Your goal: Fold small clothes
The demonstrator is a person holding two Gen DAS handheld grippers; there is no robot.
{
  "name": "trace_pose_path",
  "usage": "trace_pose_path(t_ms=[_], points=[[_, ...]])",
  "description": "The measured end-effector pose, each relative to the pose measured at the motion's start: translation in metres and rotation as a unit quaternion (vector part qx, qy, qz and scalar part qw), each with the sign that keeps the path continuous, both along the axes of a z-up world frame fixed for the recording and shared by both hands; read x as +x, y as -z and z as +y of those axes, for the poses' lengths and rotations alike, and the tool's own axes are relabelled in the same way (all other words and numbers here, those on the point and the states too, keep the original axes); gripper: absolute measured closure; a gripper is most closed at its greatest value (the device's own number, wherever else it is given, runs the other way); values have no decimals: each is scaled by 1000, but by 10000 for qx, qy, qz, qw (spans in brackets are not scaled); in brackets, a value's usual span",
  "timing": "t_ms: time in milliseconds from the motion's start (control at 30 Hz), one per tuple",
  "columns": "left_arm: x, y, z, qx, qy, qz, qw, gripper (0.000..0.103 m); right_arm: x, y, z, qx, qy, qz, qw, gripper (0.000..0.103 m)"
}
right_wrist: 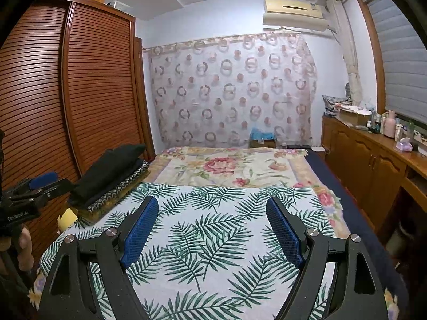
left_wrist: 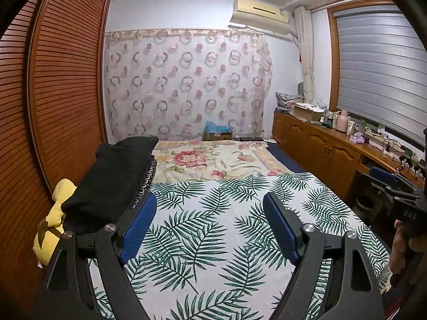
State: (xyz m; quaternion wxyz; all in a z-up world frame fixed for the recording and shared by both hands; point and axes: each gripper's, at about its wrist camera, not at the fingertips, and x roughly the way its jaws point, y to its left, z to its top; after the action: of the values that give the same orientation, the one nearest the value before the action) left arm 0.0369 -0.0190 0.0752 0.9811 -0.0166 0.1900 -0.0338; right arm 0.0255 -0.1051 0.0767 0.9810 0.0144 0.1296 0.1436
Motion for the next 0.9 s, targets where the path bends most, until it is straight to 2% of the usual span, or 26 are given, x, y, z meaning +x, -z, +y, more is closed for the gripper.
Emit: trace_pose_path(t_ms=[900], points=[[-1,-3,-1,-21,18,-10,10000,21,-6,-5,-28,-100,1,-26,9999,19]])
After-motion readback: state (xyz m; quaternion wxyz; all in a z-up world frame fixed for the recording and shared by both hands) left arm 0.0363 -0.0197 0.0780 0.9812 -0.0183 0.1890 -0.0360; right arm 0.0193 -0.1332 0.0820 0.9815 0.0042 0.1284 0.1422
